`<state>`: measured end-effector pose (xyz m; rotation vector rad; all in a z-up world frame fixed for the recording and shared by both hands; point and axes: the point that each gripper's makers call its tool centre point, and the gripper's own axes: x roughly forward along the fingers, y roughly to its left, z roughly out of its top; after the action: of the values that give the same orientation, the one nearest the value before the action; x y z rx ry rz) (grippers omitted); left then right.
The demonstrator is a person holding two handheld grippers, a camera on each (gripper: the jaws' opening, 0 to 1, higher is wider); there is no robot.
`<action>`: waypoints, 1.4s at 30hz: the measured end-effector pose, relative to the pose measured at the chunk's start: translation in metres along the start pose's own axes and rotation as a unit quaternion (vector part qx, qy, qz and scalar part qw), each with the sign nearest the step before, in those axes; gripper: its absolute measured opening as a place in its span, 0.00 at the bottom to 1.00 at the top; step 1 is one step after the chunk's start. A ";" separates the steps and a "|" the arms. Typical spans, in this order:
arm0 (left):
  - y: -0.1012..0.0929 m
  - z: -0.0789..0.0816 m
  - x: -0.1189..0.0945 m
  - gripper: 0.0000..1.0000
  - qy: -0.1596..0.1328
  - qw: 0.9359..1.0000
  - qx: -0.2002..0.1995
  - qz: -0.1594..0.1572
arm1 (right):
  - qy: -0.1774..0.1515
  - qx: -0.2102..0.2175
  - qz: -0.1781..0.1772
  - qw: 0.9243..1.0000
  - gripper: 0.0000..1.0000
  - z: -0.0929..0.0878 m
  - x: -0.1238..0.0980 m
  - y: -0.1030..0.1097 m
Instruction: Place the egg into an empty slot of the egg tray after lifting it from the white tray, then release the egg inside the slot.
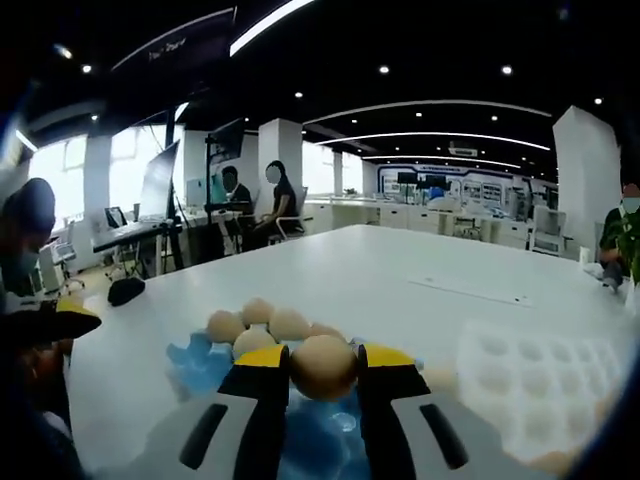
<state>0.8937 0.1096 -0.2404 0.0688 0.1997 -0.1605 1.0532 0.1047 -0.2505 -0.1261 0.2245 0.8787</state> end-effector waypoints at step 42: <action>0.008 0.004 0.002 1.00 -0.006 1.000 -0.010 0.009 | -0.002 -0.010 0.043 0.999 0.50 -0.011 0.015 0.020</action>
<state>0.8978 0.1170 -0.2363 0.0490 0.1877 -0.1406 1.0455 0.1265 -0.2653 -0.1333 0.2190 0.9659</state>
